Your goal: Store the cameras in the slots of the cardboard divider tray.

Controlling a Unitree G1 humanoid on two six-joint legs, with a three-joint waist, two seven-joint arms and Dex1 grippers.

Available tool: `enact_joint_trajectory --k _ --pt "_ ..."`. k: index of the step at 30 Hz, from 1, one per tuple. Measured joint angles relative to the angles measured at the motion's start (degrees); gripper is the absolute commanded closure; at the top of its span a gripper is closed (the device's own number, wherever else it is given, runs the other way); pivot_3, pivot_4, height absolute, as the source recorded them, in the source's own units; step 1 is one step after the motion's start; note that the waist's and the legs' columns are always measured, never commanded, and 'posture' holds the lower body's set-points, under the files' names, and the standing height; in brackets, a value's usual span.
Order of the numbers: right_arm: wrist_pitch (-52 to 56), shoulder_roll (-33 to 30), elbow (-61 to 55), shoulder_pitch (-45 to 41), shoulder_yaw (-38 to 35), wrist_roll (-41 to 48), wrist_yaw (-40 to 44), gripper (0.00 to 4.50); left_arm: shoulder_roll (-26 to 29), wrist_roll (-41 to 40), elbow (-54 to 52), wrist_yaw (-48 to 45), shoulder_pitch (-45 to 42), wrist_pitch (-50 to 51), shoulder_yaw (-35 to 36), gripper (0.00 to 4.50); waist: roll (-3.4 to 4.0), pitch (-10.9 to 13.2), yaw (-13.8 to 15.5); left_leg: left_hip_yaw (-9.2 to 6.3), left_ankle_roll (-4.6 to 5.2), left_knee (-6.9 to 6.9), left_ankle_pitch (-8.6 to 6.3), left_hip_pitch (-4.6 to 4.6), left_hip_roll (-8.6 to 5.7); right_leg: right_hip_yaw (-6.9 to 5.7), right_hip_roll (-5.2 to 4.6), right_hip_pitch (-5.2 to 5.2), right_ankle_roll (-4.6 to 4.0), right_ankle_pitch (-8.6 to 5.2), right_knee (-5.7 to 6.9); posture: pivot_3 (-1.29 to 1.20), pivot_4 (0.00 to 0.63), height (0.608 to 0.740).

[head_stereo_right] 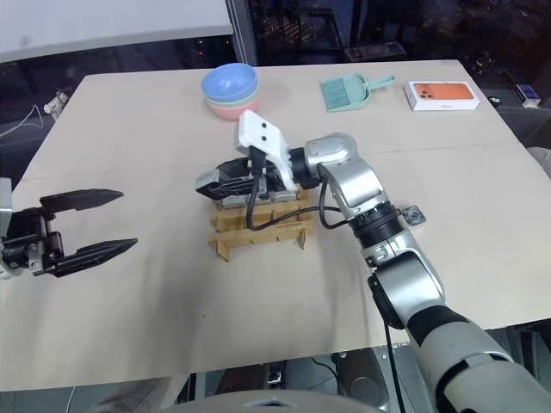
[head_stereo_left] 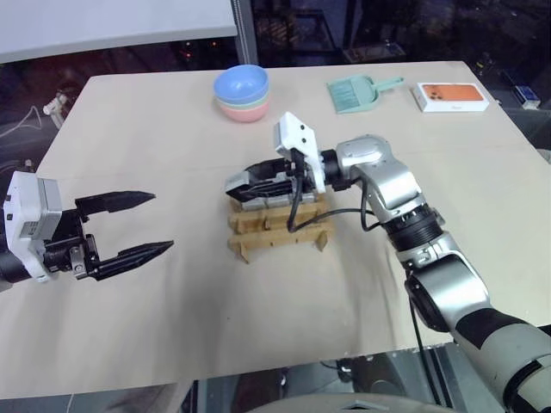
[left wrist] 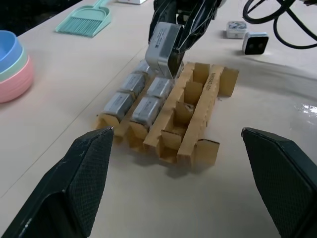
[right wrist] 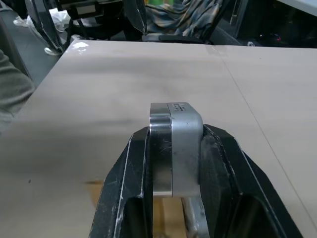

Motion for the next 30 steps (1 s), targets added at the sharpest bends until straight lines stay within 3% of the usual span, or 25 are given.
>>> enact_joint_trajectory --k 11,30 --pt "-9.9 1.8 6.0 7.5 4.9 -2.2 -0.6 3.78 -0.8 1.5 2.1 -1.5 1.1 -2.0 0.2 0.21 0.00 0.0 -0.1 -0.06 -0.03 0.00 0.01 -0.01 -0.06 -0.05 0.01 0.00 -0.02 -0.01 0.02 0.00 0.150 0.740" --pt "-19.8 3.7 15.8 6.3 4.7 -4.2 -2.9 3.78 -0.7 4.8 6.4 -4.6 1.9 -4.6 -0.9 0.21 0.00 0.0 -0.2 -0.13 -0.10 -0.01 0.05 -0.01 0.06 -0.11 0.01 0.00 -0.09 -0.04 0.02 0.00 0.150 0.740"
